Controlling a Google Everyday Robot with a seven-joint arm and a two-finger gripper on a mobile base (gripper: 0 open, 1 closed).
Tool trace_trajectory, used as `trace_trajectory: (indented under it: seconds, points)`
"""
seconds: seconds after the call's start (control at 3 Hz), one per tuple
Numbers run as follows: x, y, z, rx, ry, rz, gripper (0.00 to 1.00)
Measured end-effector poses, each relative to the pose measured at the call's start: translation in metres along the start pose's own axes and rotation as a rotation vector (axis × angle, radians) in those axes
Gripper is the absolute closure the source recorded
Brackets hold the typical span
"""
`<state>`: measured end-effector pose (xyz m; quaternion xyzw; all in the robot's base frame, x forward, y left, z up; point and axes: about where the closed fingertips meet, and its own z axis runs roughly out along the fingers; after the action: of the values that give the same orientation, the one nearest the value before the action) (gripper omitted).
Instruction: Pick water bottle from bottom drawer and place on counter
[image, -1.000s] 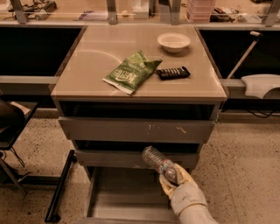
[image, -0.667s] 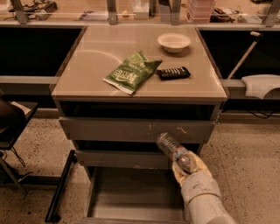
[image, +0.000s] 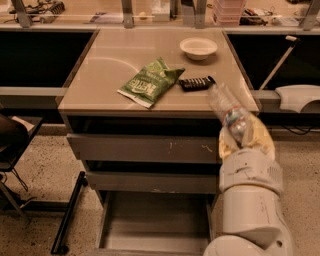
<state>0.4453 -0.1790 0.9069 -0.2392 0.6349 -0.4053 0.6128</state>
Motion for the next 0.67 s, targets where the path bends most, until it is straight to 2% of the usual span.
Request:
trace_trajectory:
  seconds: [0.33, 0.67]
  points:
    - [-0.035, -0.0243, -0.0064, 0.054, -0.05, -0.028, 1.0]
    - [-0.0366, -0.0186, -0.005, 0.036, -0.057, -0.032, 1.0]
